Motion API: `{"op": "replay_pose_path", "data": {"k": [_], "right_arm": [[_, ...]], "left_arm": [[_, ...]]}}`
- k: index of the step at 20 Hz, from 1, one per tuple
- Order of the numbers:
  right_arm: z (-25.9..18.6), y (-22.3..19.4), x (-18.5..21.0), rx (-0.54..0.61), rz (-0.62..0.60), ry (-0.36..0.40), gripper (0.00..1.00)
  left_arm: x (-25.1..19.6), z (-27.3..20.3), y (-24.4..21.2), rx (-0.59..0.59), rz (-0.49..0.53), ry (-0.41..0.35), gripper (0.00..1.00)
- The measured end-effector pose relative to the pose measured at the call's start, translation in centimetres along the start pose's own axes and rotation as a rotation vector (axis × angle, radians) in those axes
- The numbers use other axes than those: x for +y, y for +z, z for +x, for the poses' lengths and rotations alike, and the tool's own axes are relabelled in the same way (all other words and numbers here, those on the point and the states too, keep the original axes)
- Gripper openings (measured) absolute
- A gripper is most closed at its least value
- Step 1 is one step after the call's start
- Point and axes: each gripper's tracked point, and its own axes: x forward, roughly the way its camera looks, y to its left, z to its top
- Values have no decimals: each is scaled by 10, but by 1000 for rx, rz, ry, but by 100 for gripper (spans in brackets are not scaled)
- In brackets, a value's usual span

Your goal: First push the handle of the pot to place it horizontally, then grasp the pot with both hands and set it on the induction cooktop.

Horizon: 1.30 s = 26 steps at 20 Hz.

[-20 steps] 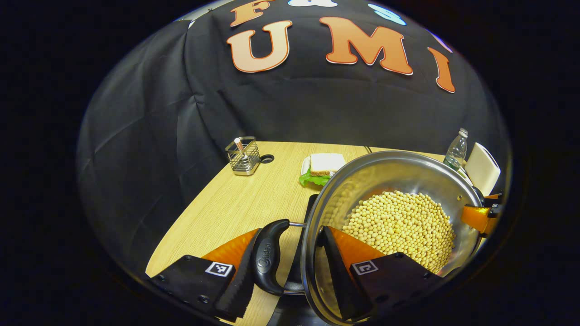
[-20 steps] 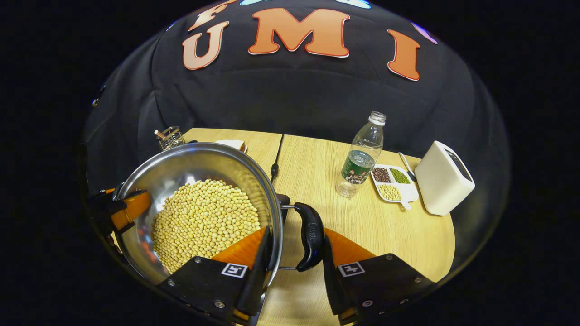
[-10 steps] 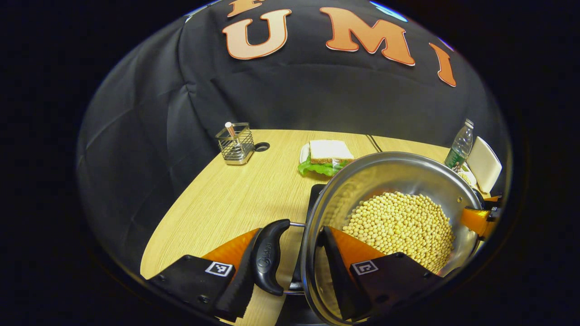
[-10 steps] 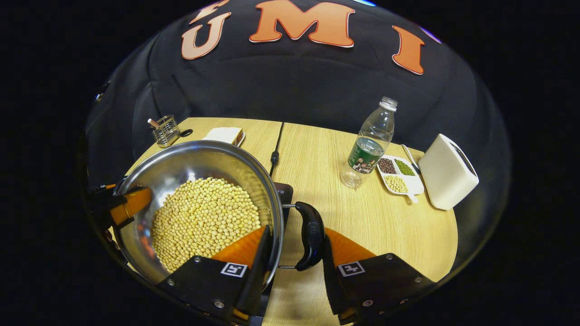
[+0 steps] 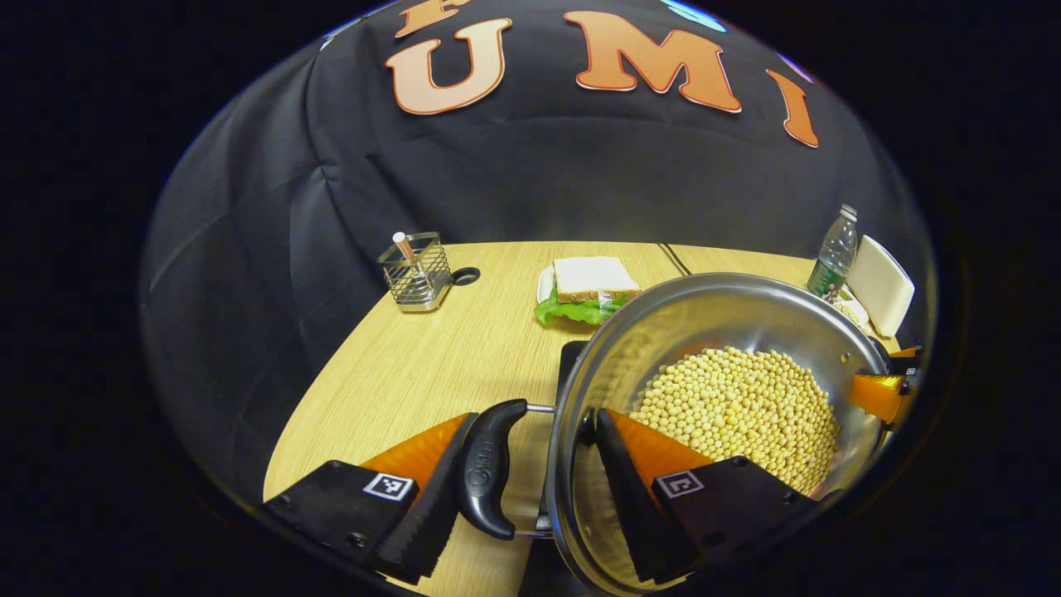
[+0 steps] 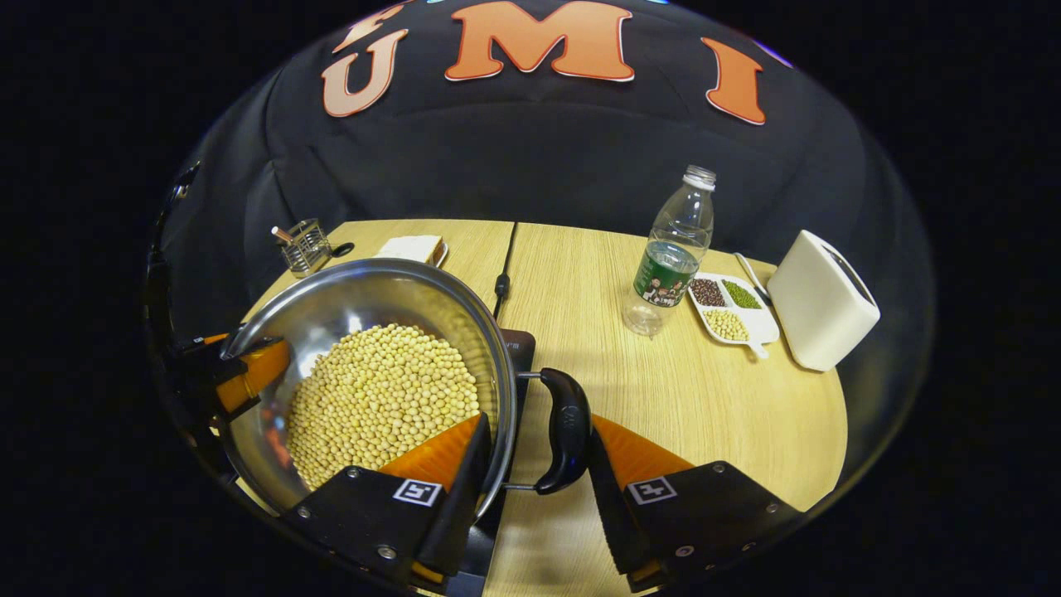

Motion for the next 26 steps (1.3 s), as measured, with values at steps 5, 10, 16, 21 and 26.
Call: {"op": "replay_pose_path", "data": {"k": [5, 10, 16, 21, 26], "right_arm": [[-46, 39, -15, -187, -45, -19, 71], [-133, 86, -36, -415, -50, -20, 74], [-242, 122, -86, -679, -32, -51, 83], [-302, 118, -124, -824, -38, -18, 85], [-341, 125, -160, -965, -87, -50, 86]], "left_arm": [[6, -38, 47, -130, 34, 85, 82], [-12, -105, 114, -312, -20, 81, 95], [-52, -212, 194, -576, -98, -6, 96], [-90, -289, 219, -751, -139, -91, 96], [-99, -345, 235, -870, -147, -94, 97]]}}
